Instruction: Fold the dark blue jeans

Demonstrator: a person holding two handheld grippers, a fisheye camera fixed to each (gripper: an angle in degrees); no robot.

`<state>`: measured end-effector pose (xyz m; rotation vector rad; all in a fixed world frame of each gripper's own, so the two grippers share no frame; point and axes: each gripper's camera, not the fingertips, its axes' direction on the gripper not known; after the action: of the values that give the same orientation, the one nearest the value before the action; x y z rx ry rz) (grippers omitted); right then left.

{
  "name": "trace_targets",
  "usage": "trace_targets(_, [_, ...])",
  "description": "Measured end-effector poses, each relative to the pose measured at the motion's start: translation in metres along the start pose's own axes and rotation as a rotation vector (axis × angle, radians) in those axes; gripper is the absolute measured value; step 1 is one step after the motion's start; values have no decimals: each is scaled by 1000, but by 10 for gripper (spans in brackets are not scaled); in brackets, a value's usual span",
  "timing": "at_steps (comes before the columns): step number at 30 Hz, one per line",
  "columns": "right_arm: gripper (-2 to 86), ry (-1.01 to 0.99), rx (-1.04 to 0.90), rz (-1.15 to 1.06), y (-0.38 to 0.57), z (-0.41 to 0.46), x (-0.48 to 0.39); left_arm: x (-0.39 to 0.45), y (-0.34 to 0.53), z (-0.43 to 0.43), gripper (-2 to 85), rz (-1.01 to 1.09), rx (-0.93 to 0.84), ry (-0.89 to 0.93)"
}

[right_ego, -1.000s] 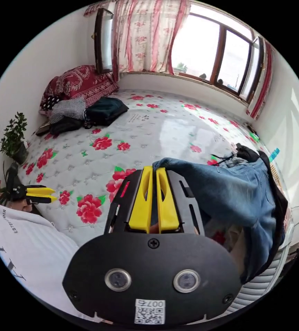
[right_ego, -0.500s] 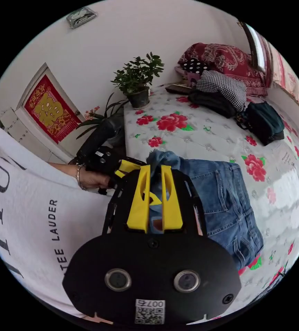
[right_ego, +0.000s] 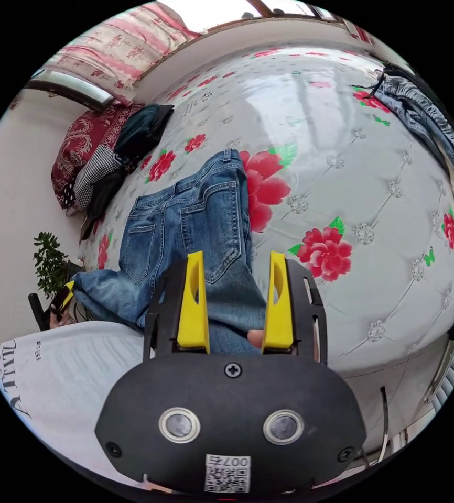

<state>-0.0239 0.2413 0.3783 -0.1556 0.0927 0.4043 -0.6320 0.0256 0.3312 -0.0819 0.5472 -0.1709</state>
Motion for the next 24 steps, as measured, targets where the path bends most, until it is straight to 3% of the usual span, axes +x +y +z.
trace_targets(3, [71,-12,-58,28,-9,35,-8,1,-23,-8,146,86,45,84])
trace_targets(6, [19,-56,22,-10,-10,28,-43,18,-44,16,170,188,-31,207])
trace_targets(8, [6,-132,88,-121,-7,5,-86,38,-61,37,183,260,-83,299])
trace_targets(10, [0,-237,109,-367,5,-19,-159,56,-79,49,196,324,-115,398])
trace_targets(14, [-1,-399,-41,-686,35,-3,-262,98,-124,67,238,469,-212,599])
trace_targets(18, [1,-354,-191,-913,85,43,-344,135,-125,116,254,622,-450,402])
trace_targets(20, [4,-307,-215,-989,101,50,-365,144,-94,170,222,691,-700,185])
trace_targets(24, [28,-216,-238,-1021,116,58,-378,130,-48,199,178,760,-785,88])
